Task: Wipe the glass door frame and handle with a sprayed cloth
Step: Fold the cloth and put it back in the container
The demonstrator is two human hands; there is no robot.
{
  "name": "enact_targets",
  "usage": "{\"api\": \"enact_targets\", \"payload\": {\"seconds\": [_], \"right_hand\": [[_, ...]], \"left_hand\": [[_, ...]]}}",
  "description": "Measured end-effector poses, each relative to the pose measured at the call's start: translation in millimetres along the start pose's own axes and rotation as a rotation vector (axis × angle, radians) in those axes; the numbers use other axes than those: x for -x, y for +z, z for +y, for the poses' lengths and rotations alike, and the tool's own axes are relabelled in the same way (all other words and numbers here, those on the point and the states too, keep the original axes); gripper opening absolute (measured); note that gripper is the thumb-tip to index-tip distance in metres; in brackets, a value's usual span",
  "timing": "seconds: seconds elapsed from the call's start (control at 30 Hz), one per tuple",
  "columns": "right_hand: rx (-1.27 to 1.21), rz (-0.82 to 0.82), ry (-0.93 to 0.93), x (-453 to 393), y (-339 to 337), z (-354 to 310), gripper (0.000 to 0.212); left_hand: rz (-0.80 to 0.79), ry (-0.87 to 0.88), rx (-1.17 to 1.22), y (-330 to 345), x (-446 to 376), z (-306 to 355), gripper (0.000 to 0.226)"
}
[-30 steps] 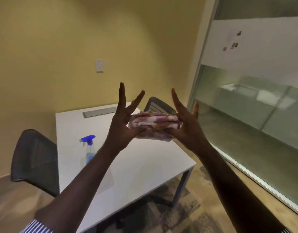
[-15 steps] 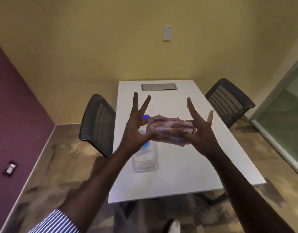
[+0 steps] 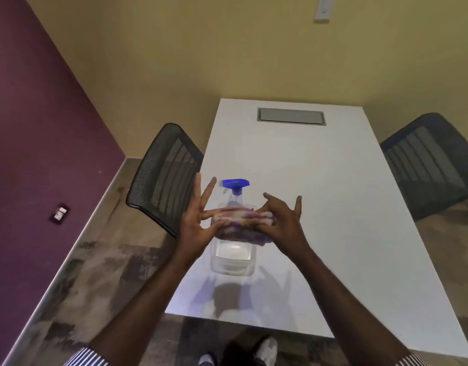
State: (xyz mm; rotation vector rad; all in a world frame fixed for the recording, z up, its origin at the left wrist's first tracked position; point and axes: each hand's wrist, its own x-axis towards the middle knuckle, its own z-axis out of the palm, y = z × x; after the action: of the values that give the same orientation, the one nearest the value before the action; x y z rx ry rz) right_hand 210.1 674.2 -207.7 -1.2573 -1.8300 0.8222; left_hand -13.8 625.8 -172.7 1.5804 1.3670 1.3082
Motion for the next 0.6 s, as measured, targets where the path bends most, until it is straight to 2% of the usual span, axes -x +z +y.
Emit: {"api": "enact_targets", "payload": {"seconds": [0.07, 0.23, 0.33, 0.47, 0.6], "right_hand": [[-0.018, -0.044, 0.038, -7, 13, 13, 0.041], [0.053, -0.141, 0.183, -16, 45, 52, 0.023], [0.096, -0.136, 0.284, -16, 62, 70, 0.031], [0.147, -0.090, 0.372, -16, 79, 86, 0.032], [0.293, -0.115, 0.419, -21, 91, 92, 0.057]], "left_hand": [[0.026, -0.074, -0.002, 4, 2, -20, 0.105], [0.050, -0.257, 0.003, 20, 5, -70, 0.106], [0.052, -0.324, 0.021, 27, -3, -94, 0.106], [0.016, -0.346, 0.016, 32, -17, -118, 0.101], [0.014, -0.360, 0.026, 33, -24, -142, 0.103]]}}
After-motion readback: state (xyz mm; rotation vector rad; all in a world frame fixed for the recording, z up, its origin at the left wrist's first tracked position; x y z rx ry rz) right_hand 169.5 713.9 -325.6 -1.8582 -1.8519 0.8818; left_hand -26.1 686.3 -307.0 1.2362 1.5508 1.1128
